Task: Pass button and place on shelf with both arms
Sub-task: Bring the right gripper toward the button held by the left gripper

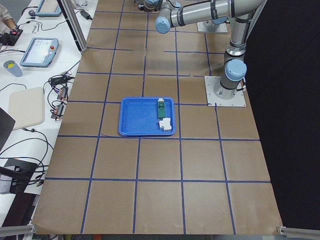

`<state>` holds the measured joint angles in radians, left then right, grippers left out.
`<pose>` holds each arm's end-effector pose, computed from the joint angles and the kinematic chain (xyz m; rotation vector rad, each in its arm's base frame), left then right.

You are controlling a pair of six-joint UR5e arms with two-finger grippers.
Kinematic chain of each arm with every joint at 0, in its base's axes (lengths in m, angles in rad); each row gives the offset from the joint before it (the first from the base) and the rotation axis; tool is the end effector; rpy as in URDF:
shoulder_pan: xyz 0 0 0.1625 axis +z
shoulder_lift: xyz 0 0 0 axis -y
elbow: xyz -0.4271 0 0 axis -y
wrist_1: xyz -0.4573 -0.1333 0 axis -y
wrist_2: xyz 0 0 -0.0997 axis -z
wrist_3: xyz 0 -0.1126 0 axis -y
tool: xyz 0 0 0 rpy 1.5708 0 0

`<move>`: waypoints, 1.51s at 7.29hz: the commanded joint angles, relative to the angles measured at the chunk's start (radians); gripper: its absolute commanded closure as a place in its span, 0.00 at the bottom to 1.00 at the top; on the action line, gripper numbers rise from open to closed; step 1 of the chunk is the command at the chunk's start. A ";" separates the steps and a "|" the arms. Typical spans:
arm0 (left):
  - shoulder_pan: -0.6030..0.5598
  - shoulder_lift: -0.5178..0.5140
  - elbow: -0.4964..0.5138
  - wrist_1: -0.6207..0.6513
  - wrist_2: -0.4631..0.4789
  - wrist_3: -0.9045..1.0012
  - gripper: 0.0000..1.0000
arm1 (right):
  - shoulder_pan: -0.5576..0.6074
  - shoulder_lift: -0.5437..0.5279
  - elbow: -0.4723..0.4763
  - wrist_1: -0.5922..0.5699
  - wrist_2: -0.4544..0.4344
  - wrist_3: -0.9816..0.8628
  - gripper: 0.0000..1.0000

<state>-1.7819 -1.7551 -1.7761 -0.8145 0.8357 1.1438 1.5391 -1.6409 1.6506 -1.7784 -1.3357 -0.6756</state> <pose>-0.3350 -0.5667 0.3664 -1.7146 -1.8452 0.8511 0.1421 -0.5514 0.4964 -0.9707 2.8005 -0.3972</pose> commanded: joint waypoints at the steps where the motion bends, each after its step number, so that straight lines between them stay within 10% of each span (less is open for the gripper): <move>1: -0.004 0.003 0.001 0.001 -0.001 -0.025 1.00 | -0.002 -0.007 0.001 -0.003 0.076 -0.336 0.00; 11: -0.025 0.019 0.006 0.001 -0.026 -0.030 1.00 | 0.012 0.118 -0.157 0.175 0.168 -0.682 0.02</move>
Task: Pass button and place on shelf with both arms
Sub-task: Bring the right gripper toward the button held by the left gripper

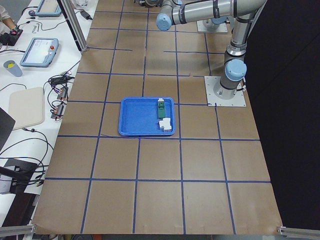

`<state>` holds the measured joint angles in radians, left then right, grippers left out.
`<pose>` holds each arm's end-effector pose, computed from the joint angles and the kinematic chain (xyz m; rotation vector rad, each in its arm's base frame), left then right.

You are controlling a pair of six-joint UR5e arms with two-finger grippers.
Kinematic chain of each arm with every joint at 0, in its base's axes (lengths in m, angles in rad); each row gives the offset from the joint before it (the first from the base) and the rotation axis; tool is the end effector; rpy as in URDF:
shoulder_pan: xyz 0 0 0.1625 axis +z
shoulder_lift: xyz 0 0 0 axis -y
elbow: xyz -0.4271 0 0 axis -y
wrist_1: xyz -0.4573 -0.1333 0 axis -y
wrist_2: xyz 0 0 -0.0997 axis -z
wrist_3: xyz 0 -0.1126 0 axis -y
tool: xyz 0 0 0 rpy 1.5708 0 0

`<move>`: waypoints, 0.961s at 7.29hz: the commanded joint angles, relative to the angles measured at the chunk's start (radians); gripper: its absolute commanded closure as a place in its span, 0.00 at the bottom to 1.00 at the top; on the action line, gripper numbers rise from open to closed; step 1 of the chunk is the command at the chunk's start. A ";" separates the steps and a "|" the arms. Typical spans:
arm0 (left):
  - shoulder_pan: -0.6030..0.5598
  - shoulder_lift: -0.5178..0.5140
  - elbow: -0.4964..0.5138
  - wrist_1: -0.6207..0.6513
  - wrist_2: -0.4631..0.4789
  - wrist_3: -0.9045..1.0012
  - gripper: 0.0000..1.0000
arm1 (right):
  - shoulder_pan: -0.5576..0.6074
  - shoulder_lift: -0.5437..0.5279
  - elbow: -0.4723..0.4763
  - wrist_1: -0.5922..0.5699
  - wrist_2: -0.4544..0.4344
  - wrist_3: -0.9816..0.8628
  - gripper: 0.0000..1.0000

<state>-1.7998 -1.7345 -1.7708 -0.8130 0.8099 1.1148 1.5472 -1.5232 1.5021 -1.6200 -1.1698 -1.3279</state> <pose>-0.3463 -0.5563 0.3842 -1.6971 -1.8160 0.8716 0.1634 -0.5883 0.5024 -1.7394 2.2445 -0.4389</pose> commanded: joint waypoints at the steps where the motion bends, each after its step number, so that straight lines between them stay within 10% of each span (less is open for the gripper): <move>1: -0.007 -0.003 0.002 0.002 0.000 -0.001 1.00 | 0.016 -0.005 -0.008 0.022 0.012 -0.107 0.04; 7: -0.012 0.001 0.039 0.003 -0.005 -0.039 1.00 | 0.034 -0.023 -0.005 0.057 0.015 -0.154 0.00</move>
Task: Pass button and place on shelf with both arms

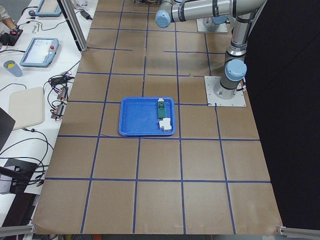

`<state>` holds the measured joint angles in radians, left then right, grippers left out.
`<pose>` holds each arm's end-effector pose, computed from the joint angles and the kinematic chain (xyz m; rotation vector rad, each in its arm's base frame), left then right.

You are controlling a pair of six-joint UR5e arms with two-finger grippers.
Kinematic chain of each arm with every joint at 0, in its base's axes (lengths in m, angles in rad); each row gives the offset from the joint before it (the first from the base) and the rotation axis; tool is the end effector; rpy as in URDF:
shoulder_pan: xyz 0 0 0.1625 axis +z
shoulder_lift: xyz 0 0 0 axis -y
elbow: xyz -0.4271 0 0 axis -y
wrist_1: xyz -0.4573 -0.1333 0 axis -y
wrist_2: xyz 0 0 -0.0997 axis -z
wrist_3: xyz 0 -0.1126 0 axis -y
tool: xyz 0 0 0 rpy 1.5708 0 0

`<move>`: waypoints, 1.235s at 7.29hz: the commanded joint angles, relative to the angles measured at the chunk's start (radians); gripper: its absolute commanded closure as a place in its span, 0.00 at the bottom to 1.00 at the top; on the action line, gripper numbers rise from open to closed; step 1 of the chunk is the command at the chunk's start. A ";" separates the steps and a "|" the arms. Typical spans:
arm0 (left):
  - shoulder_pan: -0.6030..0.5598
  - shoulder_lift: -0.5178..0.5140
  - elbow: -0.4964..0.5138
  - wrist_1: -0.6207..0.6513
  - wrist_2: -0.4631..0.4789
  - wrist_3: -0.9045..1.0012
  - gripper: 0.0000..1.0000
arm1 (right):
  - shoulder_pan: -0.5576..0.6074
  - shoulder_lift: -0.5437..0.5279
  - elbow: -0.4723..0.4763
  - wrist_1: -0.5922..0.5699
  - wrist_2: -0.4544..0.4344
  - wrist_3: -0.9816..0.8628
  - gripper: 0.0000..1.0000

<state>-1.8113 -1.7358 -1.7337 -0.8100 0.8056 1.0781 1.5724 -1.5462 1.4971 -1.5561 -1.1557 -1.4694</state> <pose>-0.3547 -0.5593 0.4046 -1.6819 -1.8142 0.8983 0.1796 -0.5702 0.5124 -1.9024 2.0871 -0.4344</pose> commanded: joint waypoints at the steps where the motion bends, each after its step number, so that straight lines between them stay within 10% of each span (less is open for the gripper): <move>1: -0.002 0.007 0.002 -0.002 0.000 -0.006 1.00 | 0.012 -0.002 0.000 -0.005 0.001 -0.012 0.00; 9: -0.002 0.048 -0.017 -0.006 0.000 -0.010 1.00 | 0.034 -0.005 -0.001 0.005 0.021 -0.011 0.14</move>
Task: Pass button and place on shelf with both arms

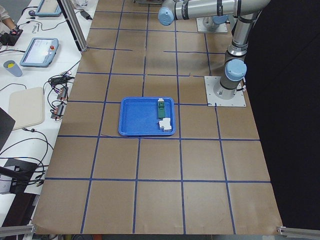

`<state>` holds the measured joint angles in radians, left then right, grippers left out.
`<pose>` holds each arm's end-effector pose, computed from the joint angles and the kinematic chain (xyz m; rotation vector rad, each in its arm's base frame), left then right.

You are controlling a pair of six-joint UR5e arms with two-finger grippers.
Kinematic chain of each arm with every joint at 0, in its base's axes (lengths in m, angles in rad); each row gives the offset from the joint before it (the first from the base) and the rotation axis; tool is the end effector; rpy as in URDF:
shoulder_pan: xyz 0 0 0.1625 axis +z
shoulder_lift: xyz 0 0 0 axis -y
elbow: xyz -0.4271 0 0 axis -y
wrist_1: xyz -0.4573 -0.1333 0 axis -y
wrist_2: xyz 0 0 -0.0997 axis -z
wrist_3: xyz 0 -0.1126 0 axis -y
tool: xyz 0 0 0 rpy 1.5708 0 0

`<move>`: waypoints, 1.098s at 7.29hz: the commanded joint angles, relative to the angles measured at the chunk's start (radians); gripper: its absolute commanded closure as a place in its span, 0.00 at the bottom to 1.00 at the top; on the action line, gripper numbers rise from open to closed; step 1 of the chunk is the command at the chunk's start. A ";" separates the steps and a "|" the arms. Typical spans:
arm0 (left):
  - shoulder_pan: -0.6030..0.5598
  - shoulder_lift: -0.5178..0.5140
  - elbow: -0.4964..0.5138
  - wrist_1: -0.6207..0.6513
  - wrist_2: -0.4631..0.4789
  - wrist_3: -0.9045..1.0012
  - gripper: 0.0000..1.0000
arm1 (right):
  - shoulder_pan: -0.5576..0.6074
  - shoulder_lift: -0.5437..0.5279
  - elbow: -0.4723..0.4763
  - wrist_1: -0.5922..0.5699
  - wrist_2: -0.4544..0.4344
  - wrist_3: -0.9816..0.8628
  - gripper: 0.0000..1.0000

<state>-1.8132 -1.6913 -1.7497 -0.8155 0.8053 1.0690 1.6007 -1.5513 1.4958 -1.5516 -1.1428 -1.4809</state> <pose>-0.3524 -0.5449 0.4226 -1.6831 -1.8110 0.9210 0.1969 -0.5626 0.5161 -1.9356 2.0392 -0.4436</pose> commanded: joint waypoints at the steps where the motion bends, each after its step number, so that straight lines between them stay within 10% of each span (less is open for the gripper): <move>1: 0.000 0.005 -0.001 -0.001 0.000 -0.014 1.00 | 0.005 0.002 -0.006 0.001 0.006 -0.001 0.29; 3: -0.002 0.016 -0.005 -0.005 -0.001 -0.018 1.00 | 0.005 -0.007 -0.006 0.002 -0.006 0.001 0.75; 7: -0.012 0.033 -0.017 -0.005 -0.006 -0.033 0.99 | 0.004 -0.010 -0.012 0.002 -0.032 0.005 1.00; 8: -0.012 0.036 -0.014 -0.005 -0.006 -0.100 0.59 | 0.004 -0.013 -0.014 0.002 -0.035 0.007 1.00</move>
<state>-1.8240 -1.6578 -1.7670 -0.8217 0.7982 1.0236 1.6046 -1.5617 1.4833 -1.5497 -1.1712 -1.4759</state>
